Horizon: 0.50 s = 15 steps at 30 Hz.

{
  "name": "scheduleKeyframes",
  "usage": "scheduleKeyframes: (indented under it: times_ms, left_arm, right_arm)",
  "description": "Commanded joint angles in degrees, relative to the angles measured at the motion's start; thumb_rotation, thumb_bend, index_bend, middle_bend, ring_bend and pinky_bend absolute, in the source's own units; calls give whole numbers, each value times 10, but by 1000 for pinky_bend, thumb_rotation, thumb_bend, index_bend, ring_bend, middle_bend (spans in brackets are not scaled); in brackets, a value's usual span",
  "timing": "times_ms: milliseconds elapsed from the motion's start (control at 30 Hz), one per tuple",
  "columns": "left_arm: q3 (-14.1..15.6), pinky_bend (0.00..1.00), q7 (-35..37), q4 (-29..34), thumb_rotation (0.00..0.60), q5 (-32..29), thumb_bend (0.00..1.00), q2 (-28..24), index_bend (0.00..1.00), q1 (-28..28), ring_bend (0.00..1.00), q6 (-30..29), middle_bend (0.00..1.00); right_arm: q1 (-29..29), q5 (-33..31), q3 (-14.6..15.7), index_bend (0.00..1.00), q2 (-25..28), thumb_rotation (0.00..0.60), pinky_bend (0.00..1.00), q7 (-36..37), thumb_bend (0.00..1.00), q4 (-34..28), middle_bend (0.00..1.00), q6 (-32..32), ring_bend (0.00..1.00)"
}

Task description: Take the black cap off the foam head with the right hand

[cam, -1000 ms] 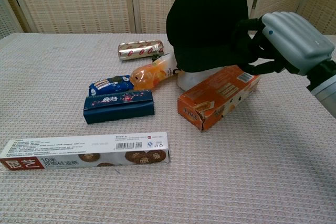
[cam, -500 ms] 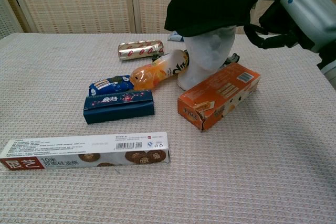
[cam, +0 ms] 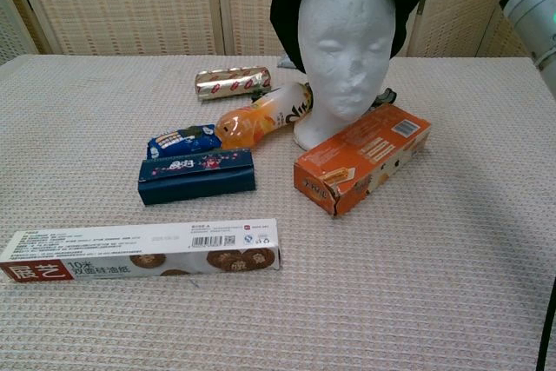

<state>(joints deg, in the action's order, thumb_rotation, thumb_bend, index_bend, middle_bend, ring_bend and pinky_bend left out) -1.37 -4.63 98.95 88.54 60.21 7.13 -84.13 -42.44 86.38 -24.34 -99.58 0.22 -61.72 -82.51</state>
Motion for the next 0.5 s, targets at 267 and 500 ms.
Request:
scheduleKeyframes:
  times_ms: [267, 500]
  left_arm:
    - [0, 142, -4, -1, 600, -5, 81, 0, 267, 2, 213, 7, 240]
    - [0, 142, -9, 0, 600, -6, 81, 2, 267, 5, 213, 13, 240]
  right_arm:
    - [-48, -47, -35, 783, 17, 599, 1000, -19, 1000, 44, 1000, 45, 1000]
    - [-42, -62, -38, 786, 57, 599, 1000, -3, 1000, 59, 1000, 46, 1000]
